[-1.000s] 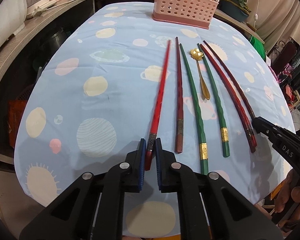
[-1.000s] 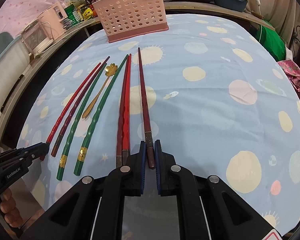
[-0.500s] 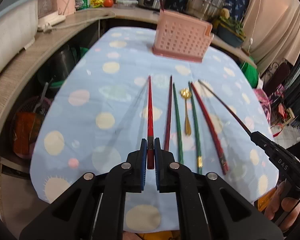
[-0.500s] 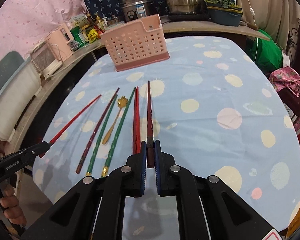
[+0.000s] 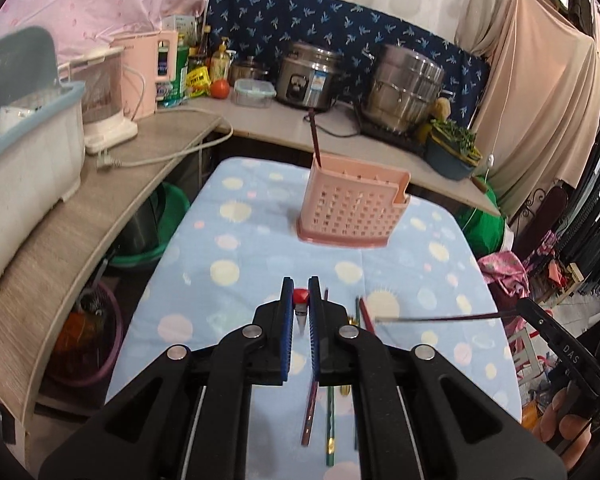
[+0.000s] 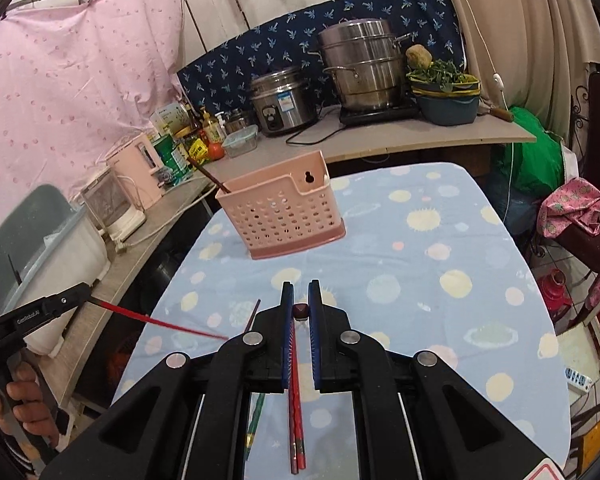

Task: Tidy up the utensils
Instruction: 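Lift both chopsticks and carry them with both tools over the pink holder, then lower the chopsticks into the holder and open both tools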

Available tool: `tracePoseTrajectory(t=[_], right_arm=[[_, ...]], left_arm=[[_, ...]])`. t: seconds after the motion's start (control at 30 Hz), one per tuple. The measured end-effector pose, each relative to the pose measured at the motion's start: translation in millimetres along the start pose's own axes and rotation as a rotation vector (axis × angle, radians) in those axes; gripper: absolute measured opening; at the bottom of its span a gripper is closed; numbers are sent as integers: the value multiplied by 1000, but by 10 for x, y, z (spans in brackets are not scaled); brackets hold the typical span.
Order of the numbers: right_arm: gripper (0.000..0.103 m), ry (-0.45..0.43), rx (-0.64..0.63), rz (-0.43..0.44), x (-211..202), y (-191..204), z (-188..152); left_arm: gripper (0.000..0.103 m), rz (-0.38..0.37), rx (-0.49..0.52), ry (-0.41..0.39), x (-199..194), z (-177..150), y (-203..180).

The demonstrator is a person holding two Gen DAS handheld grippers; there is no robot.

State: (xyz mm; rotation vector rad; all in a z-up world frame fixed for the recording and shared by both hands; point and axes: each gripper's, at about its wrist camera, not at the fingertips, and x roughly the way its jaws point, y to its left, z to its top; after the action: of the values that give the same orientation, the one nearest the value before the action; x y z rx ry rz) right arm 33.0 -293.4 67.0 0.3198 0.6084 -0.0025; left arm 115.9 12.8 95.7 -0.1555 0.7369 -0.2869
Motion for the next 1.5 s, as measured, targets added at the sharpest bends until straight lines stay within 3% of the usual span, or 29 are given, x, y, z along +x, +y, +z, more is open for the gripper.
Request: tracePoseTrajectory(t=[0.4,0.77,0.97,1.17,1.5], right_arm=[[7,-107,14,47,130,5,733],[7,-279,40,121,407,170,1824],[7,-317,37,115,722,258,2205],[7,-268,30,77,1191,233,2296],[7,-123,38,62,1789,95,1970]], left_arm=[[7,-21,35,-121,104,881,-269],[7,-51,51,-305,124,1861,-607],[7,-55,56,-370,288,2172,-689],[7,-20,54,-325,747,2246,-678],[7,5,41,-203,1333,2019,-555]])
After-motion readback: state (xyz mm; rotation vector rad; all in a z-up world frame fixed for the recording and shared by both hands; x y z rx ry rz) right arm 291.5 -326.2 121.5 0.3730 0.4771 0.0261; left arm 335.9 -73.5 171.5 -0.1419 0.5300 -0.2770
